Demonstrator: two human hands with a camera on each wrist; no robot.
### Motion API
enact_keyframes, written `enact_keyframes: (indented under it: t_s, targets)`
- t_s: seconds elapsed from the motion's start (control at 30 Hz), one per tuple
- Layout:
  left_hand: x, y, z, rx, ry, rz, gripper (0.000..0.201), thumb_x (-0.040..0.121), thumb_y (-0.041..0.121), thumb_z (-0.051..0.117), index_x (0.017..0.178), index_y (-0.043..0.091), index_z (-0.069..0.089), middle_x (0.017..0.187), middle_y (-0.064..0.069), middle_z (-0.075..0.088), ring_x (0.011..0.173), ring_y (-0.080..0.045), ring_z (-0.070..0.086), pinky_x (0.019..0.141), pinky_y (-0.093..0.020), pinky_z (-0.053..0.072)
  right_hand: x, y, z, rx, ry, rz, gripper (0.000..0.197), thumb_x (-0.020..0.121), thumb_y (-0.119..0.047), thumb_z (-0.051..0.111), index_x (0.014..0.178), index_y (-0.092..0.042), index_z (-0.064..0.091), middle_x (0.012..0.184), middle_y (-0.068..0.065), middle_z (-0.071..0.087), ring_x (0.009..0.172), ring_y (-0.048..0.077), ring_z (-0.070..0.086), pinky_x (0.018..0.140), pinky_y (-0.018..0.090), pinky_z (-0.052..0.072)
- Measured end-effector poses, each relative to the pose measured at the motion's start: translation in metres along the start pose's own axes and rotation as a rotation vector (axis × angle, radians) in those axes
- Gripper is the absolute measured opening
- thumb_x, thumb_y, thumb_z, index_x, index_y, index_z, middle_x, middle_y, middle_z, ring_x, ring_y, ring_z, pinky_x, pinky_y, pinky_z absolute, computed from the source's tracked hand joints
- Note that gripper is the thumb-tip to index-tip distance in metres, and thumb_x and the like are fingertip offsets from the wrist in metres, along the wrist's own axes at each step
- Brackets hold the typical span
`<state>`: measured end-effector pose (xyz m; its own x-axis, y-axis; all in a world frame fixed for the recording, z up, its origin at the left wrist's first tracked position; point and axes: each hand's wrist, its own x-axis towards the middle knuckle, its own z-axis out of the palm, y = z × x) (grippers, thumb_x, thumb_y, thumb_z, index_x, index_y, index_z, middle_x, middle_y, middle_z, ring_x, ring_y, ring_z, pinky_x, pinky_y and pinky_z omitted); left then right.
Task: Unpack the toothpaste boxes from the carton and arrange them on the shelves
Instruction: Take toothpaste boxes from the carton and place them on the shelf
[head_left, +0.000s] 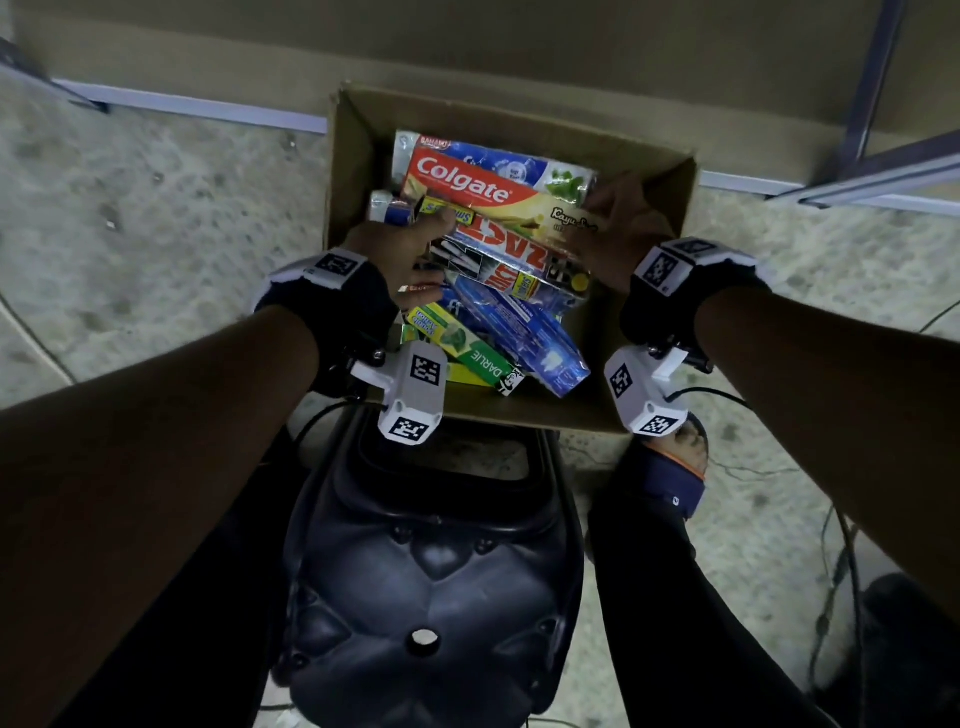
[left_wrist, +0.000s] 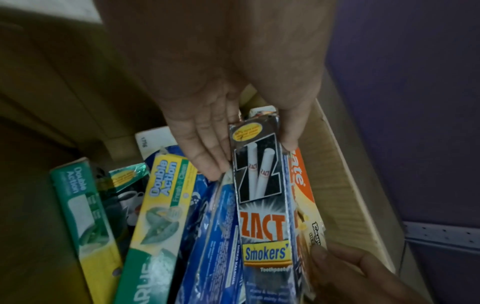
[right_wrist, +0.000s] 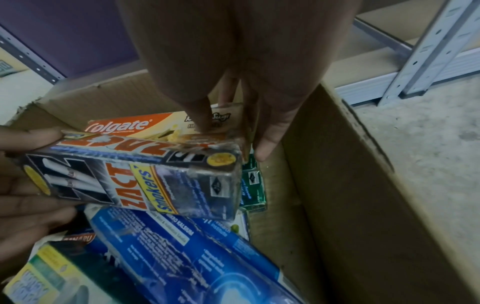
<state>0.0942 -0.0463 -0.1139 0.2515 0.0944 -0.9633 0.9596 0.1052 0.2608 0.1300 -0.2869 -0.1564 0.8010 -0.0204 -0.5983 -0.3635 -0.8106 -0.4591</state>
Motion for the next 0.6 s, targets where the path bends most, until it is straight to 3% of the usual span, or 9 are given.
enact_keyframes:
  t_s: [0.07, 0.13, 0.2, 0.27, 0.33, 0.43, 0.5, 0.6]
  targets:
    - [0.001, -0.001, -0.001, -0.024, 0.014, 0.017, 0.052, 0.078, 0.041, 0.079, 0.115, 0.014, 0.055, 0.108, -0.008, 0.058, 0.097, -0.021, 0.065, 0.079, -0.035, 0.06, 0.003, -0.001, 0.0, 0.002, 0.013, 0.001, 0.035, 0.085, -0.032, 0.072, 0.112, -0.02, 0.054, 0.105, -0.005, 0.057, 0.088, 0.012, 0.054, 0.057, 0.005, 0.03]
    - [0.001, -0.002, -0.001, -0.029, 0.025, 0.045, 0.048, 0.079, 0.04, 0.079, 0.113, 0.013, 0.058, 0.109, -0.008, 0.059, 0.099, -0.02, 0.065, 0.078, -0.033, 0.06, 0.005, -0.002, -0.002, -0.023, -0.014, -0.004, 0.034, 0.085, -0.032, 0.072, 0.115, -0.023, 0.058, 0.117, -0.003, 0.062, 0.106, 0.014, 0.058, 0.074, 0.013, 0.036]
    - [-0.003, -0.003, -0.001, -0.062, 0.018, 0.078, 0.032, 0.08, 0.036, 0.079, 0.097, 0.015, 0.061, 0.103, -0.006, 0.062, 0.096, -0.02, 0.066, 0.079, -0.033, 0.06, 0.005, -0.003, -0.008, -0.049, -0.058, -0.014, 0.038, 0.085, -0.035, 0.072, 0.121, -0.025, 0.062, 0.126, 0.001, 0.061, 0.119, 0.016, 0.055, 0.089, 0.015, 0.036]
    - [-0.008, -0.004, -0.001, -0.105, 0.009, 0.113, 0.026, 0.082, 0.032, 0.078, 0.089, 0.017, 0.058, 0.098, -0.003, 0.064, 0.093, -0.019, 0.066, 0.078, -0.032, 0.06, 0.002, -0.005, -0.016, -0.026, -0.124, 0.01, 0.041, 0.085, -0.04, 0.072, 0.124, -0.031, 0.063, 0.129, 0.002, 0.06, 0.121, 0.018, 0.055, 0.094, 0.015, 0.037]
    - [-0.015, -0.005, -0.003, -0.154, 0.02, 0.143, 0.028, 0.081, 0.029, 0.079, 0.093, 0.019, 0.056, 0.098, -0.002, 0.069, 0.091, -0.017, 0.069, 0.078, -0.031, 0.06, -0.002, -0.009, -0.023, 0.036, -0.172, 0.053, 0.043, 0.082, -0.041, 0.075, 0.123, -0.033, 0.065, 0.13, 0.003, 0.061, 0.117, 0.021, 0.06, 0.102, 0.026, 0.046]
    - [-0.026, -0.006, -0.007, -0.222, 0.06, 0.189, 0.033, 0.081, 0.024, 0.08, 0.106, 0.019, 0.06, 0.094, -0.003, 0.076, 0.087, -0.016, 0.074, 0.078, -0.029, 0.06, -0.013, -0.014, -0.033, 0.154, -0.232, 0.109, 0.041, 0.08, -0.034, 0.079, 0.118, -0.026, 0.068, 0.124, 0.008, 0.066, 0.111, 0.025, 0.065, 0.098, 0.041, 0.053]
    - [-0.035, -0.004, -0.008, -0.27, 0.09, 0.212, 0.027, 0.081, 0.02, 0.079, 0.102, 0.019, 0.062, 0.08, 0.0, 0.077, 0.078, -0.015, 0.075, 0.074, -0.027, 0.061, -0.023, -0.014, -0.038, 0.271, -0.268, 0.149, 0.03, 0.082, -0.027, 0.078, 0.11, -0.022, 0.07, 0.117, 0.011, 0.069, 0.106, 0.028, 0.068, 0.092, 0.045, 0.056]
    - [-0.045, -0.003, -0.01, -0.256, 0.134, 0.234, 0.026, 0.08, 0.019, 0.079, 0.103, 0.017, 0.068, 0.074, 0.001, 0.075, 0.07, -0.012, 0.074, 0.077, -0.029, 0.06, -0.04, -0.016, -0.043, 0.404, -0.238, 0.242, 0.015, 0.077, -0.025, 0.083, 0.081, -0.037, 0.074, 0.103, 0.004, 0.073, 0.098, 0.024, 0.07, 0.085, 0.046, 0.059]
